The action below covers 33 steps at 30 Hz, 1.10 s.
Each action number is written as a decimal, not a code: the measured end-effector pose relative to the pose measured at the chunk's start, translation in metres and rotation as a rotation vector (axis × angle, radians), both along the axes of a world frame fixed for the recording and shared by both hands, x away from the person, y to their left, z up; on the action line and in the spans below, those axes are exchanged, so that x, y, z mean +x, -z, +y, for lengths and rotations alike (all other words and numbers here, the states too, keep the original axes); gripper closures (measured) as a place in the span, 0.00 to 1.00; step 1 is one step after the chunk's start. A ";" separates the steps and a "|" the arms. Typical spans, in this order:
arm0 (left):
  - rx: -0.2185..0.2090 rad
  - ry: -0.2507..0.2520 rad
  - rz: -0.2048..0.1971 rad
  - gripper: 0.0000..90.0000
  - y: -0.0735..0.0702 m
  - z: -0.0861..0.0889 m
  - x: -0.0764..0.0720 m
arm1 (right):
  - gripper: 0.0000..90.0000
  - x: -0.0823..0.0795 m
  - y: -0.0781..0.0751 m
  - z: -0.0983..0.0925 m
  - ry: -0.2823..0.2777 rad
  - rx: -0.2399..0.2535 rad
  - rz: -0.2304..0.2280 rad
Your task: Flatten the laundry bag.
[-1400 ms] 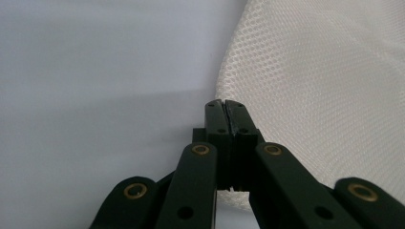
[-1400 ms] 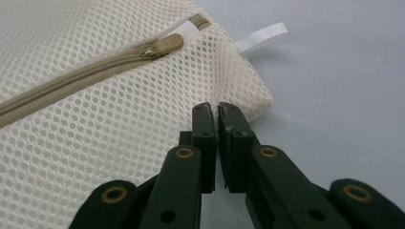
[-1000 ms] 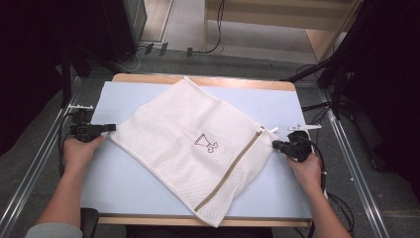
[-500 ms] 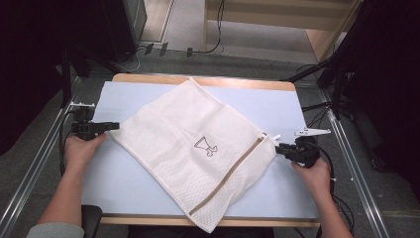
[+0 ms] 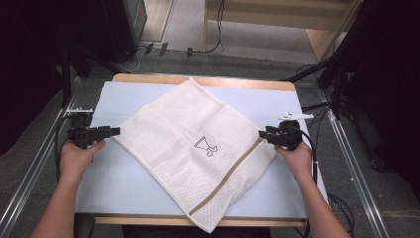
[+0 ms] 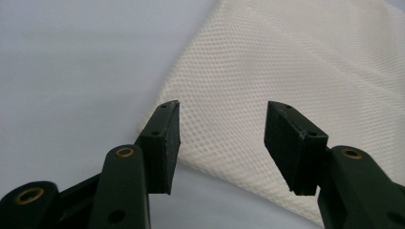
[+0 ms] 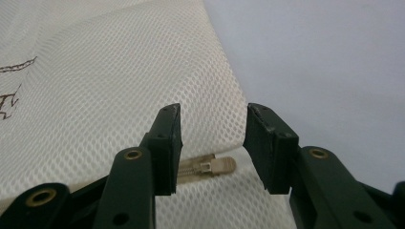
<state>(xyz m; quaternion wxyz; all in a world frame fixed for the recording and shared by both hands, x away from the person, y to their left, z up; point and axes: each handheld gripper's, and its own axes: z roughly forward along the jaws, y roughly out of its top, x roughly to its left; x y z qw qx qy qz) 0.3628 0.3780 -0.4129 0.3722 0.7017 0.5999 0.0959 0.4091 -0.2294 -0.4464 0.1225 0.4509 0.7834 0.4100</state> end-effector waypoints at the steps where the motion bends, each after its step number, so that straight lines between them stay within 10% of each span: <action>1: 0.004 0.002 0.002 0.52 -0.001 -0.002 -0.002 | 0.66 0.004 0.000 0.003 -0.001 -0.004 0.020; 23: 0.001 0.018 -0.002 0.50 -0.003 -0.022 -0.056 | 0.54 0.078 0.020 0.061 -0.082 -0.048 0.055; 33: 0.000 0.029 -0.002 0.50 -0.001 -0.026 -0.054 | 0.94 0.076 0.023 0.064 -0.086 -0.083 0.092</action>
